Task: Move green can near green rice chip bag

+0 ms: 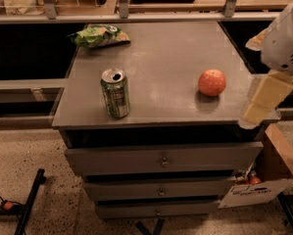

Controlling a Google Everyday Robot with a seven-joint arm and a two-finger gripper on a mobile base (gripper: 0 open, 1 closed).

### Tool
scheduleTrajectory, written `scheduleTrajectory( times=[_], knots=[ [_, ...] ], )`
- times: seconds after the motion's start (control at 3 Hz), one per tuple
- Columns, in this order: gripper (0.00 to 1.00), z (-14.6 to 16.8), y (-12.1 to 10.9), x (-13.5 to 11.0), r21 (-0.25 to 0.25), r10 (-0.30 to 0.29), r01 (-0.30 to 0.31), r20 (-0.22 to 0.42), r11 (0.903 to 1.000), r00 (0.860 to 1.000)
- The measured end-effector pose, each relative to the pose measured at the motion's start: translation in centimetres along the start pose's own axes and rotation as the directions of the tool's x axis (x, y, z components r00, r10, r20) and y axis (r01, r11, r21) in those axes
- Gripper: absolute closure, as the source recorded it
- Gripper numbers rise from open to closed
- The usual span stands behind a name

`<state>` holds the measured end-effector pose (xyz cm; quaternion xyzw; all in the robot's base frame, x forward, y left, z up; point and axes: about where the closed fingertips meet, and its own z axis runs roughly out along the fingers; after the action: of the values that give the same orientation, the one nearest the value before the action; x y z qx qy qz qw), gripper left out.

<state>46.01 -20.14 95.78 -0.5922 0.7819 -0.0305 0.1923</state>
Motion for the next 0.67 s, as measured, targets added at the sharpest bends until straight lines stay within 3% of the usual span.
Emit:
scheduleTrajectory(
  times=[0.33, 0.67],
  knots=[
    [0.0, 5.4, -1.0, -3.8, -0.006, 0.007, -0.006, 0.13, 1.0, 0.991],
    [0.0, 5.4, -2.9, -5.2, 0.065, 0.005, -0.017, 0.18, 0.9978, 0.984]
  ],
)
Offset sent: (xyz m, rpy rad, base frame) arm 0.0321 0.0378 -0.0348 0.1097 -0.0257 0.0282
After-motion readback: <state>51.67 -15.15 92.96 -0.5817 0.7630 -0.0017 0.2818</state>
